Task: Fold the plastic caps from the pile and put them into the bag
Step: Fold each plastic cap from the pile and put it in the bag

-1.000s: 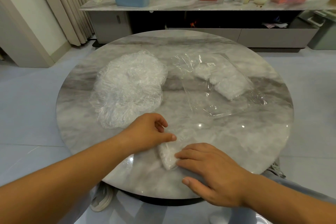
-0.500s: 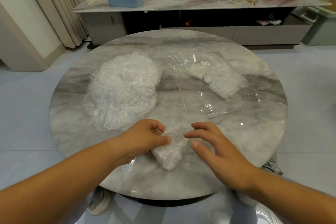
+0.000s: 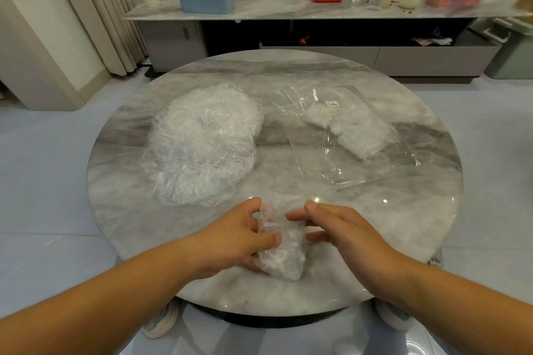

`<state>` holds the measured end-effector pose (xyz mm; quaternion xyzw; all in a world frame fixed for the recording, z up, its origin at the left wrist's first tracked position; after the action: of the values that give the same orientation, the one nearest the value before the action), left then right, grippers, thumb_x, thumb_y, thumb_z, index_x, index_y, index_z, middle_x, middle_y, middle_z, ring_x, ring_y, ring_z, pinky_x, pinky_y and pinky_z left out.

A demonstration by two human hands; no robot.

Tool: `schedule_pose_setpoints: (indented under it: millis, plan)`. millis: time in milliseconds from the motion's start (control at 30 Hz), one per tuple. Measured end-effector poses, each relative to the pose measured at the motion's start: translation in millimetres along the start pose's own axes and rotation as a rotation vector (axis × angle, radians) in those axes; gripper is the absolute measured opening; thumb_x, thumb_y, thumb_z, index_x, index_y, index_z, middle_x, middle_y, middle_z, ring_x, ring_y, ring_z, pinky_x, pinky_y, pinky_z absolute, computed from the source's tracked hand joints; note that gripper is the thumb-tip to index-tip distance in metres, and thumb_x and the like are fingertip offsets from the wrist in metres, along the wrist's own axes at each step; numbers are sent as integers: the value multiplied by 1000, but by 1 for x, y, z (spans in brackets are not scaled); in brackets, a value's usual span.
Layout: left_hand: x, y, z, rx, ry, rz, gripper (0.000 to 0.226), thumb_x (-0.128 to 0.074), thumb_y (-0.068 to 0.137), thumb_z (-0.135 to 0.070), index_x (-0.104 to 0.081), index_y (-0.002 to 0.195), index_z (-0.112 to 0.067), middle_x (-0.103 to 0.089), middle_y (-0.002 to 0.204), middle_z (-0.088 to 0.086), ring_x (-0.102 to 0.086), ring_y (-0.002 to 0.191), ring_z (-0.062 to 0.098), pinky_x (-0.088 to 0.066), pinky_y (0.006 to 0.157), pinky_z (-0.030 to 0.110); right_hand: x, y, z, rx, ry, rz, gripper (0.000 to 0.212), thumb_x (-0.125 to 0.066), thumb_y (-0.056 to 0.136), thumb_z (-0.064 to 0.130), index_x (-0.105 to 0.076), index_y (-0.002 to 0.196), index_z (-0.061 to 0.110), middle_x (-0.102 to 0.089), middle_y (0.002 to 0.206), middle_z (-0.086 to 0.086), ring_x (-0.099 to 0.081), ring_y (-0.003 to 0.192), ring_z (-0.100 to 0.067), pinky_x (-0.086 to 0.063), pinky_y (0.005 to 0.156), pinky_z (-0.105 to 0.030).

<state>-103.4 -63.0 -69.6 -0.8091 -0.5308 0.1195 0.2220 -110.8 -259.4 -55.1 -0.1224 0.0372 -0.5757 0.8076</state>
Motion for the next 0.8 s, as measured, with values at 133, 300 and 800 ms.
schedule_pose_setpoints:
  millis: [133,300,800]
  plan:
    - [4,2,2,73,-69,8,38,-70,92,-5,-53,124,-12,-73,108,21,-74,93,33,-61,76,46,5,0,-5,97,-112,-6,39,-53,96,55,-78,105,27,-74,109,12,-67,104,-2,-49,94,-27]
    - [10,2,3,181,-265,32,39,-68,91,1,-59,127,-10,-72,117,18,-72,104,33,-61,78,49,10,1,-19,296,-407,26,47,-41,94,60,-76,109,32,-67,113,20,-59,115,1,-45,101,-22]
    - [17,1,-5,367,-439,53,44,-58,96,-30,-58,129,-1,-70,116,24,-70,105,40,-54,94,54,5,-15,-32,826,-1208,395,48,-44,103,53,-55,136,19,-54,139,4,-45,135,-18,-43,103,-37]
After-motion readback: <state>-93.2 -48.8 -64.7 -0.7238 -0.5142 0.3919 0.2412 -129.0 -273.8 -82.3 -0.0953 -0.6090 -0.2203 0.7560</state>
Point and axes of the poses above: each hand's wrist, its own y-axis towards the middle knuckle, its own x-axis out of the back of the hand, z = x × y, the point moved 2 cm from there along y, towards the middle knuckle
